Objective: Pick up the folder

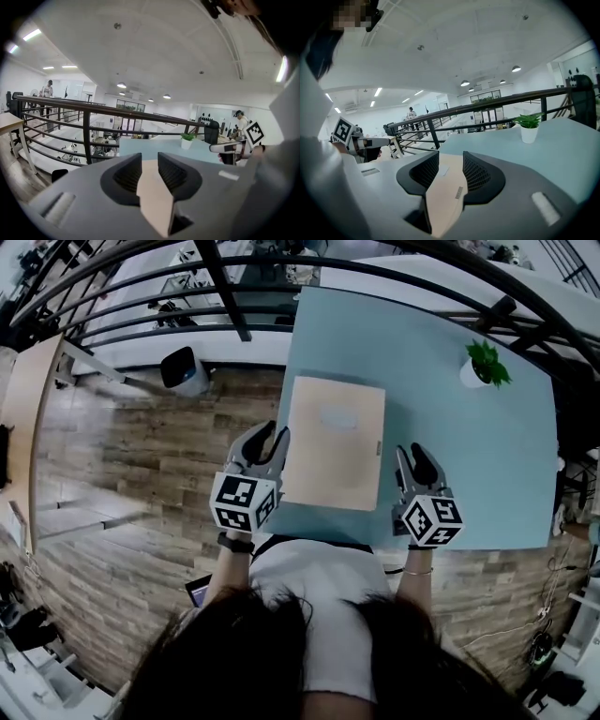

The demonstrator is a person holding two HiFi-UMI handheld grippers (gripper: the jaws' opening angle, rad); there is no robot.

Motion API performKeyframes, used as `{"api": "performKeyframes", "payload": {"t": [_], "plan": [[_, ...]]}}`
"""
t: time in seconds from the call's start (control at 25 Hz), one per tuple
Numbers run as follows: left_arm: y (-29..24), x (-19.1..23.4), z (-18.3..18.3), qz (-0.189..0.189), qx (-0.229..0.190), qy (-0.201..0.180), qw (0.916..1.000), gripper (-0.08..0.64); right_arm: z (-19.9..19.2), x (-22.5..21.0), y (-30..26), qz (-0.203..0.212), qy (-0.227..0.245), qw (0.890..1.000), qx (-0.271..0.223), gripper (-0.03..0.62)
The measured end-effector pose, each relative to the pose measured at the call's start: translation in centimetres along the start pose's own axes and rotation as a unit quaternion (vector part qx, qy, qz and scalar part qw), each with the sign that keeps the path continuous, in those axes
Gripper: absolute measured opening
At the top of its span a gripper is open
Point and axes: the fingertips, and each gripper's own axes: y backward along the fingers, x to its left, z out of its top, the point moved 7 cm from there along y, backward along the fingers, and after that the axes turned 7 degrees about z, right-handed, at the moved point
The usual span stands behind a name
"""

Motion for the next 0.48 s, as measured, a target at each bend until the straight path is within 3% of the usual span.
{"api": "performKeyframes", "payload": {"t": [0.48], "plan": [[-0.5,0.3,-2.3,-0.033,0.034,0.033,0.9983,0.126,-1.9,0.8,-0.4,-0.002,-0.027,0.999,0.024,0.135]]}}
